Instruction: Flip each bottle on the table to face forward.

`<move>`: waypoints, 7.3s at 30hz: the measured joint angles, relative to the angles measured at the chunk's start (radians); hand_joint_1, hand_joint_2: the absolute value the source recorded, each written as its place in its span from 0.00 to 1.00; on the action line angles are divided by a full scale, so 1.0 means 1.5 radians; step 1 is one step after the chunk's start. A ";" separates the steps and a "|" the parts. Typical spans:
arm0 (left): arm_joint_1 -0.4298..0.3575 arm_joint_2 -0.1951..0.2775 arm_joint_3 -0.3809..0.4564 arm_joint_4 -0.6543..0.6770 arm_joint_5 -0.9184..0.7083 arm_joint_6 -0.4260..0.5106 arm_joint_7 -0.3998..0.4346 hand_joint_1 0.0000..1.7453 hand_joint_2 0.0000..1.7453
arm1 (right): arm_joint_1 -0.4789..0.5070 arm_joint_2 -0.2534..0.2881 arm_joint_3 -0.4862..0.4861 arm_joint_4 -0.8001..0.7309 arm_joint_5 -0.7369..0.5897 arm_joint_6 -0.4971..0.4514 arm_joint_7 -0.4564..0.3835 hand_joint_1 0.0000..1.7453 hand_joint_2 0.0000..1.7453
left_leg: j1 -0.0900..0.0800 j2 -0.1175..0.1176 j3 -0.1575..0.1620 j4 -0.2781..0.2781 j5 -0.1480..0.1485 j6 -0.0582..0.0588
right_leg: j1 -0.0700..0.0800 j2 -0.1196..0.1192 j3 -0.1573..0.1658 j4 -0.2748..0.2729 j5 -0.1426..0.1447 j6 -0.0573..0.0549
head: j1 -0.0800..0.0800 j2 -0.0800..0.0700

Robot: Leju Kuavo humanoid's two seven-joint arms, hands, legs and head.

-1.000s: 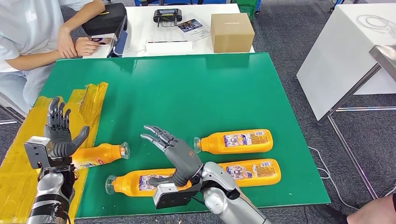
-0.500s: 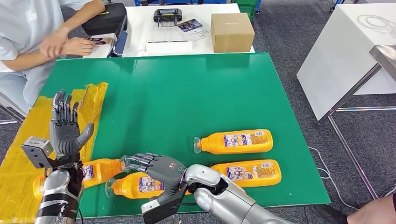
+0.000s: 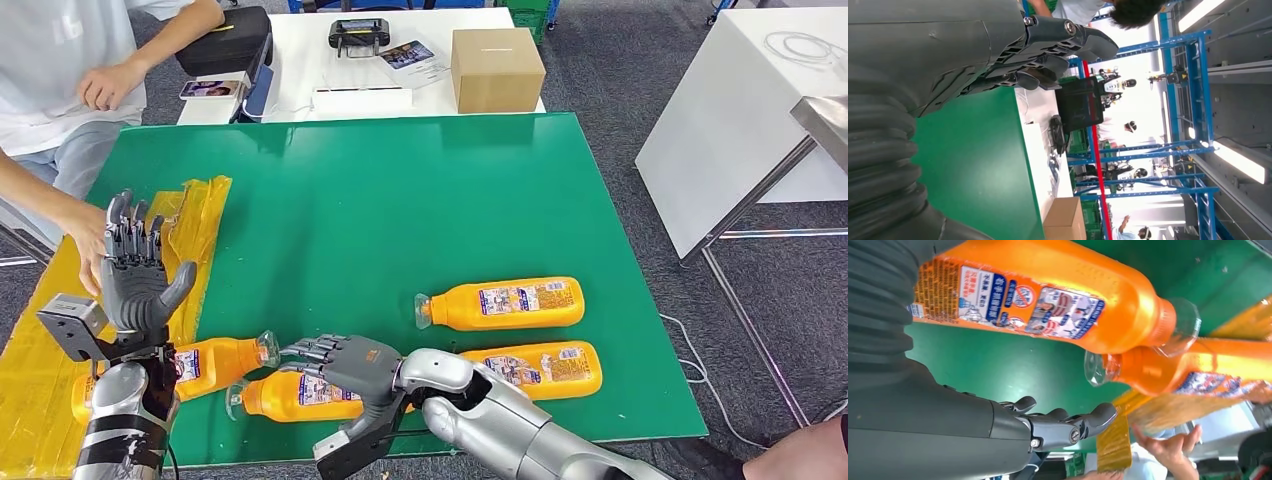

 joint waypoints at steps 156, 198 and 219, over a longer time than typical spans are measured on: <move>-0.016 -0.038 -0.204 0.010 0.117 -0.105 0.165 0.00 1.00 | 0.095 0.142 -0.431 0.101 -0.060 -0.360 -0.020 1.00 1.00 | 0.000 0.000 0.000 0.000 0.000 0.000 | 0.000 0.000 0.000 0.000 0.000 0.000 | 0.000 0.000; -0.035 -0.038 -0.200 0.057 0.154 -0.098 0.155 0.00 1.00 | 0.044 0.173 -0.268 0.184 -0.021 -0.358 0.025 1.00 1.00 | 0.000 0.000 0.000 0.000 0.000 0.000 | 0.000 0.000 0.000 0.000 0.000 0.000 | 0.000 0.000; -0.036 -0.038 -0.214 0.054 0.152 -0.114 0.146 1.00 1.00 | 0.039 0.173 -0.254 0.219 -0.051 -0.365 0.019 1.00 1.00 | 0.000 0.000 0.000 0.000 0.000 0.000 | 0.000 0.000 0.000 0.000 0.000 0.000 | 0.000 0.000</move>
